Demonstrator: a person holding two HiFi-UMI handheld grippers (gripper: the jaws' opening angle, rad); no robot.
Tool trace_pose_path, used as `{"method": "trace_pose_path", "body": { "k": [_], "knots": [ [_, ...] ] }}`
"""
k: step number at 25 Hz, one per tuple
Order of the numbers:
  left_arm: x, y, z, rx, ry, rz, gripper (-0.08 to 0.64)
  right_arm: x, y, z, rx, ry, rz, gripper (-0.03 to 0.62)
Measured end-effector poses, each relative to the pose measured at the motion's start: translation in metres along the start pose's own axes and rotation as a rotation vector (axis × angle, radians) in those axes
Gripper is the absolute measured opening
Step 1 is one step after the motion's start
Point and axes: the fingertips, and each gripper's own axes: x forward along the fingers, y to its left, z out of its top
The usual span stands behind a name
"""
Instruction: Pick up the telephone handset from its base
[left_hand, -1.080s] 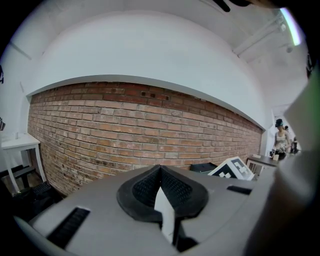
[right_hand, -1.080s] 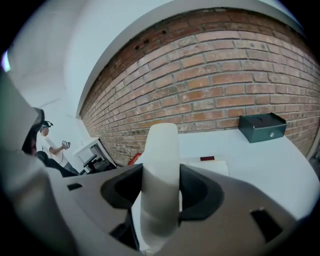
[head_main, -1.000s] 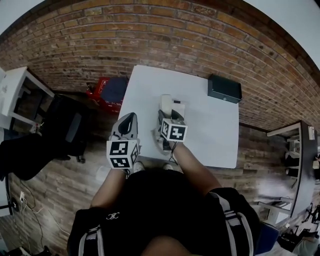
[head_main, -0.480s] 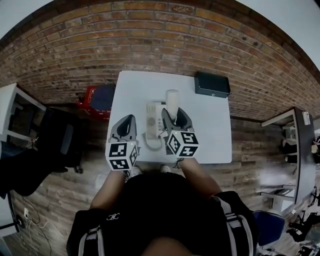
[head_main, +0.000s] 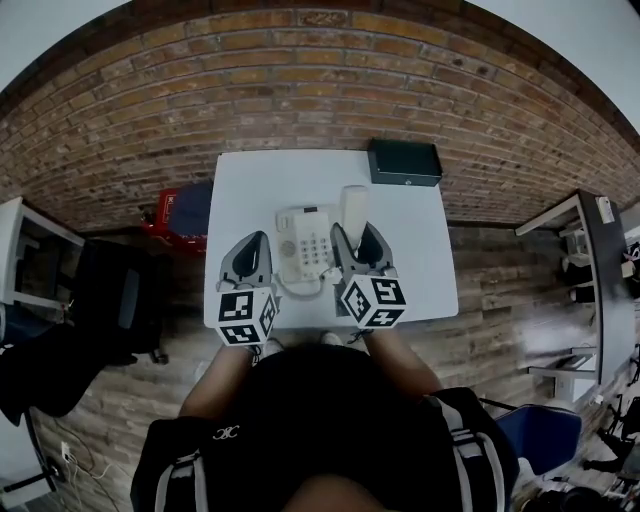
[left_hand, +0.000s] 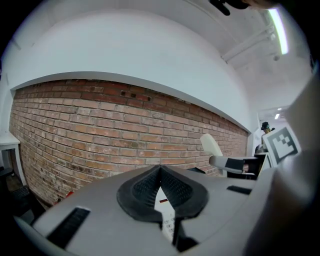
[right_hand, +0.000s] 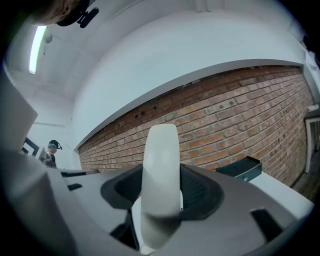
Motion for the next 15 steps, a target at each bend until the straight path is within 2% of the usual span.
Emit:
{"method": "trace_pose_path", "body": {
  "k": [9, 15],
  "knots": [
    [0.0043, -0.0092, -0.0048, -0.002, 0.017, -0.027, 0.002, -0.0035, -0.0049, -0.0030, 0.005, 0.009, -0.010, 0.202],
    [0.0037, -0.0033, -0.0043, -0.013, 0.008, -0.018, 0.002, 0.0015, 0.0015, -0.0077, 0.007, 0.023, 0.005, 0.202]
  ]
}}
